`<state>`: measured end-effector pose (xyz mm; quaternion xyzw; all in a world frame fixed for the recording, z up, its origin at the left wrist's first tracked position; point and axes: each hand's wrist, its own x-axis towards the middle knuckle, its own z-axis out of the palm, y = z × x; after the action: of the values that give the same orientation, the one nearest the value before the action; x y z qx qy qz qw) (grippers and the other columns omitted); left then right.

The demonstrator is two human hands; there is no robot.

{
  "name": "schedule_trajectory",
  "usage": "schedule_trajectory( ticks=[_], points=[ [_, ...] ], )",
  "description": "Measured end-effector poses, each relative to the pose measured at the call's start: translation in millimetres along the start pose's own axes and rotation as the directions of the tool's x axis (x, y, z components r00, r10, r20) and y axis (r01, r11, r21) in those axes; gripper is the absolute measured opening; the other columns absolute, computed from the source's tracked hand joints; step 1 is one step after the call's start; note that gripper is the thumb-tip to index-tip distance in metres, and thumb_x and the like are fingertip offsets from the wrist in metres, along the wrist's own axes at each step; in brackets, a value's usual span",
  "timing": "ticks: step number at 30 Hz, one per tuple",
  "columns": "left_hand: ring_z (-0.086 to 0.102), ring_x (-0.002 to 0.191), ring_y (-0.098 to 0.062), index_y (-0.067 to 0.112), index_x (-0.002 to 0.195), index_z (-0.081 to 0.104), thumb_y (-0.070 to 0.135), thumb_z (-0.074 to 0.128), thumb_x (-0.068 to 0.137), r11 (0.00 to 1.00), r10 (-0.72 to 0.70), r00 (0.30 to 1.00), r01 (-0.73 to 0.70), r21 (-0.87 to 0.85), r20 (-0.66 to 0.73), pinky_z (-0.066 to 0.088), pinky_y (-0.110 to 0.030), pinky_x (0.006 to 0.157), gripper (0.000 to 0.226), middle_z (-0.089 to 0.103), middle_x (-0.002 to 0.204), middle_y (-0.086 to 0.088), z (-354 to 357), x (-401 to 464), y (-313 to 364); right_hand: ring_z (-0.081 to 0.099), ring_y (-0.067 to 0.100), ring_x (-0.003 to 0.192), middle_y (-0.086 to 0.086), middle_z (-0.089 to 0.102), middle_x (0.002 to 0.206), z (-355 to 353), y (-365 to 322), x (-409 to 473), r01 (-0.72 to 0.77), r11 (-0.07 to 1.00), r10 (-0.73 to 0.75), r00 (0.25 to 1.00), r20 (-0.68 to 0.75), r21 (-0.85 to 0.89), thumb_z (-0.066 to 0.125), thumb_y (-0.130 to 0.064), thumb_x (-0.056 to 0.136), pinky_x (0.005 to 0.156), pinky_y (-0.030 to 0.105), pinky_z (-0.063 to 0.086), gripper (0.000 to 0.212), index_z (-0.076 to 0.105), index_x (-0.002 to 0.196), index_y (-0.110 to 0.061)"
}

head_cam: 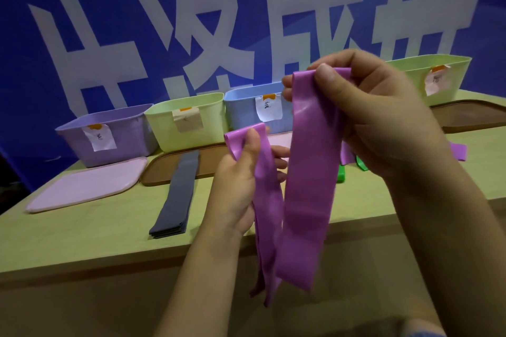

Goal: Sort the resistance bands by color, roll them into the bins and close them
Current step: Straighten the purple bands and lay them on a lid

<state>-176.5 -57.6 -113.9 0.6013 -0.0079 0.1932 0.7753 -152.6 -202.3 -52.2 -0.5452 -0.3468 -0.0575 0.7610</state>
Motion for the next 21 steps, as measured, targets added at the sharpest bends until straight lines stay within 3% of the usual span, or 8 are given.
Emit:
schedule_trajectory(
  ticks=[1, 4, 9, 14, 18, 21],
  points=[
    [0.064, 0.074, -0.029, 0.015, 0.074, 0.076, 0.04, 0.044, 0.095, 1.0, -0.003, 1.0, 0.002, -0.003, -0.017, 0.053, -0.045, 0.077, 0.046, 0.072, 0.075, -0.01, 0.3, 0.3, 1.4, 0.068, 0.014, 0.085, 0.003, 0.071, 0.089, -0.2, -3.6, -3.8, 0.025, 0.998, -0.025, 1.0, -0.004, -0.051, 0.058, -0.027, 0.072, 0.07, 0.025, 0.056, 0.021, 0.06, 0.089, -0.014],
    [0.063, 0.067, -0.025, 0.007, 0.11, 0.061, 0.04, 0.04, 0.098, 0.999, 0.008, 0.999, -0.011, -0.047, -0.053, 0.052, -0.042, 0.071, 0.041, 0.072, 0.073, -0.01, 4.6, -2.1, 8.8, 0.063, 0.001, 0.075, -0.012, 0.067, 0.076, 0.2, -6.1, -15.5, 0.093, 0.989, -0.092, 0.996, 0.011, -0.116, 0.061, -0.03, 0.072, 0.062, 0.016, 0.051, 0.016, 0.063, 0.085, -0.021],
    [0.07, 0.069, -0.013, 0.025, 0.086, 0.073, 0.023, 0.054, 0.09, 0.995, 0.035, 0.998, -0.03, -0.093, 0.046, 0.057, -0.026, 0.059, 0.02, 0.074, 0.08, -0.001, 5.3, -12.8, 15.0, 0.064, -0.003, 0.074, -0.014, 0.071, 0.075, 8.1, 10.2, -34.6, 0.158, 0.987, -0.156, 0.985, 0.067, -0.025, 0.065, -0.018, 0.074, 0.064, 0.011, 0.049, 0.01, 0.071, 0.079, -0.024],
    [0.065, 0.06, -0.012, 0.03, 0.094, 0.075, 0.006, 0.056, 0.092, 0.991, 0.049, 0.996, -0.039, -0.13, 0.075, 0.051, -0.022, 0.048, 0.03, 0.072, 0.084, -0.009, 8.0, -20.5, 14.0, 0.067, 0.006, 0.081, -0.009, 0.073, 0.083, 15.9, 35.0, -43.1, 0.152, 0.987, -0.151, 0.988, 0.012, -0.049, 0.074, -0.021, 0.075, 0.07, 0.017, 0.051, 0.01, 0.076, 0.084, -0.025],
    [0.065, 0.065, -0.017, 0.029, 0.089, 0.074, 0.013, 0.069, 0.065, 0.989, 0.091, 0.995, -0.085, -0.122, 0.045, 0.053, -0.026, 0.05, 0.029, 0.072, 0.085, -0.009, 13.4, -23.3, 13.9, 0.065, 0.005, 0.078, -0.01, 0.072, 0.081, 17.1, 40.4, -43.3, 0.188, 0.981, -0.19, 0.979, -0.075, -0.038, 0.072, -0.015, 0.075, 0.068, 0.016, 0.05, 0.014, 0.074, 0.081, -0.028],
    [0.064, 0.06, -0.013, 0.022, 0.082, 0.069, 0.017, 0.069, 0.059, 0.985, 0.165, 0.986, -0.164, -0.047, 0.015, 0.052, -0.023, 0.049, 0.023, 0.07, 0.073, -0.005, 12.0, -23.2, 15.5, 0.063, 0.004, 0.073, -0.01, 0.069, 0.076, 15.5, 42.0, -43.7, 0.219, 0.975, -0.222, 0.966, -0.135, -0.035, 0.076, -0.014, 0.07, 0.063, 0.014, 0.049, 0.018, 0.069, 0.075, -0.03]
  ],
)
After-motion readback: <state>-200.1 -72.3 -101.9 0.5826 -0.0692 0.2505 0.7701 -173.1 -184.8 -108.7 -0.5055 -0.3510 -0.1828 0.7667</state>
